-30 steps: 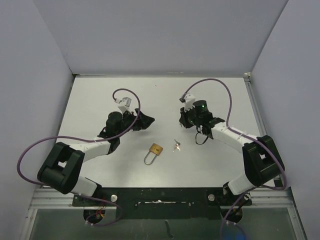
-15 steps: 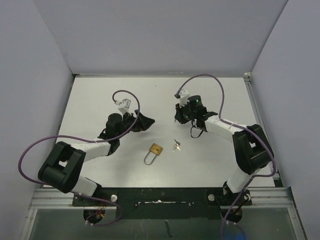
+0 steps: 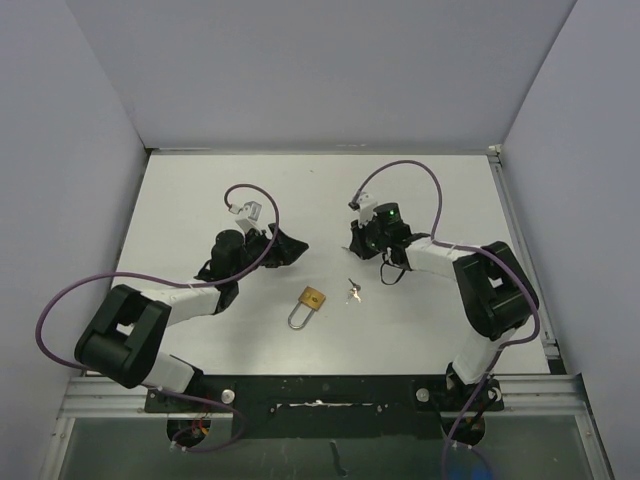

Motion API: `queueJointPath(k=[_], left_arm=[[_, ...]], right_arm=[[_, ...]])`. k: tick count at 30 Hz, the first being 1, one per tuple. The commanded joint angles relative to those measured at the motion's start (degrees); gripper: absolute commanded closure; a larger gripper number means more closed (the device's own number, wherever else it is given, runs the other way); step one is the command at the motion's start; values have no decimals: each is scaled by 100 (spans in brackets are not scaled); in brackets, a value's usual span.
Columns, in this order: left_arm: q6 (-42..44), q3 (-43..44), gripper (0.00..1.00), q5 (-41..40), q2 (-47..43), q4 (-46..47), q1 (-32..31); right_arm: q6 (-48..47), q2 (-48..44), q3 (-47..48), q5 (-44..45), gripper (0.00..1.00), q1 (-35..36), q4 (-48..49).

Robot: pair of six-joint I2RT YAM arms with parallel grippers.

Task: Unlock with the key

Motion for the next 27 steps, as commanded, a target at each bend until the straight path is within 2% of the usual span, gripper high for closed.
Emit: queueJointPath(k=[1,6,12,16,21,27], left_arm=[[81,25,32,-56,-148,272,0],[73,9,32,-77,-131,273,-4],[58,-44,32,-83,-142,273,-4],[63,-71,32,-93,-161,264,-4],[59,-93,32,-99,-184,269,-4],[64,-133,32,-94,-219,273,-5]], right_arm=[[84,-399,-384,-11,100,-45,322],[116,-596,-632,43,97,-44,322],[122,-674,-643,59,74,-44,236],[124,-688,-610,41,67,-43,187],[93,-711,-601,38,61,-44,150],[37,-618,-482,137,57,-50,-94]])
